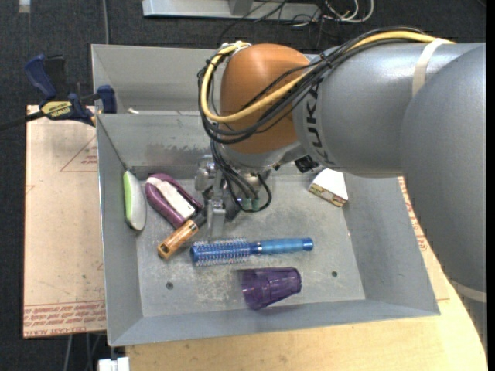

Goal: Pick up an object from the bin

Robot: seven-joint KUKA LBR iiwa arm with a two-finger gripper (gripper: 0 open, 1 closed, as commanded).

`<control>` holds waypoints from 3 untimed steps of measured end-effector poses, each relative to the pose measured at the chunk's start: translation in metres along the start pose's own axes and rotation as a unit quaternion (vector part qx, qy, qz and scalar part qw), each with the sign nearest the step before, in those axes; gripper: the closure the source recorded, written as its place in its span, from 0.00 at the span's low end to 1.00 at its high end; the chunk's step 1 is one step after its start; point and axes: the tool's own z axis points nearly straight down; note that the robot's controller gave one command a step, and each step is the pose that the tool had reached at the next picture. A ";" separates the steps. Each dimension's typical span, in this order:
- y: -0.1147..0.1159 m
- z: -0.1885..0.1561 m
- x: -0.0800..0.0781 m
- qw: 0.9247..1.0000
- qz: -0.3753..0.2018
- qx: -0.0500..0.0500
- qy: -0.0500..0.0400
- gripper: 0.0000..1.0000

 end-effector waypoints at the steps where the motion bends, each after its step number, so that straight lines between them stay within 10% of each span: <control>1: 0.000 0.000 0.000 1.000 0.000 0.000 0.000 0.00; 2: -0.008 0.055 0.032 0.995 -0.097 -0.001 -0.003 0.00; 3: -0.023 0.093 0.053 0.998 -0.061 -0.001 0.000 0.00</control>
Offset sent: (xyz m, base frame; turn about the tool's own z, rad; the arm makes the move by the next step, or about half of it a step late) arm -0.0514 -0.0142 -0.0882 -0.2994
